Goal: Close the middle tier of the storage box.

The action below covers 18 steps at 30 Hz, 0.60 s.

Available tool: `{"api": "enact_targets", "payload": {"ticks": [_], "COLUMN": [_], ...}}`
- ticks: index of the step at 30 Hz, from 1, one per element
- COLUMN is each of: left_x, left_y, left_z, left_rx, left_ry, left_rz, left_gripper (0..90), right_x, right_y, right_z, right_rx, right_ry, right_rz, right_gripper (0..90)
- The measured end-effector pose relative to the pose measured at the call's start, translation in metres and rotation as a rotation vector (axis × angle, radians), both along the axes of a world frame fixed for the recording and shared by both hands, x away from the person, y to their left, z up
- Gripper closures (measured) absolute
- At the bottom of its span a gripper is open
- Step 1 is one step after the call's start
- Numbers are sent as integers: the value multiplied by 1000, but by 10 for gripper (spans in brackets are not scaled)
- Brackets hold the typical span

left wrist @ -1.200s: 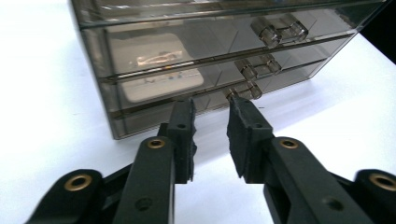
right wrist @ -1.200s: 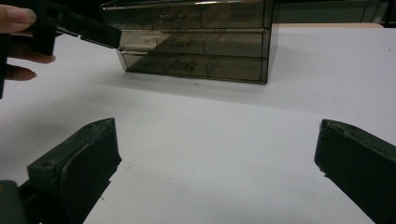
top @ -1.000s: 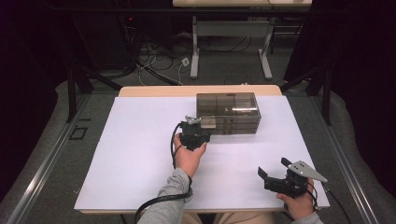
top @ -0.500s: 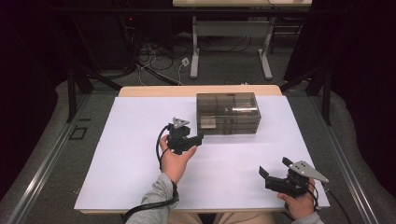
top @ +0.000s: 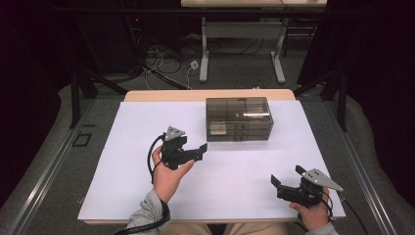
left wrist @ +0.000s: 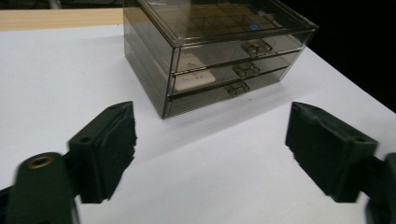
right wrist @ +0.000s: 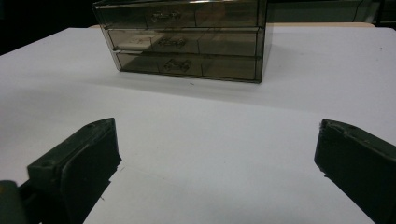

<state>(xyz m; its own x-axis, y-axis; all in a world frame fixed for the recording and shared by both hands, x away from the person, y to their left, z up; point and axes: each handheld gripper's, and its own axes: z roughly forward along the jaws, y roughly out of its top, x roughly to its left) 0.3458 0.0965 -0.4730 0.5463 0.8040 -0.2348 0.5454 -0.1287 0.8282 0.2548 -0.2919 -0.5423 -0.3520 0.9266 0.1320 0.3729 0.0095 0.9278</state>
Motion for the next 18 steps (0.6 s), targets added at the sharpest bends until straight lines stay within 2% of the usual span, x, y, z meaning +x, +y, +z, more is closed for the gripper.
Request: {"api": "enact_targets", "payload": {"ticks": [6, 9, 12, 18], "left_x": [-11, -17, -24, -37], "left_y": [12, 21, 31, 50], "left_z": [1, 0, -2, -6], "left_rx": [13, 18, 13, 43], "left_ry": [-16, -27, -43, -78], "left_rz": [-14, -10, 8, 51], "left_gripper": [68, 24, 8, 8], "right_x": [0, -1, -1, 0], "right_y": [1, 0, 1, 2], "right_z": [0, 0, 0, -1], "right_rx": [5, -13, -13, -7], "right_ry": [-12, -5, -9, -5], "right_rz": [-4, 2, -2, -4], "right_gripper": [0, 0, 0, 0]}}
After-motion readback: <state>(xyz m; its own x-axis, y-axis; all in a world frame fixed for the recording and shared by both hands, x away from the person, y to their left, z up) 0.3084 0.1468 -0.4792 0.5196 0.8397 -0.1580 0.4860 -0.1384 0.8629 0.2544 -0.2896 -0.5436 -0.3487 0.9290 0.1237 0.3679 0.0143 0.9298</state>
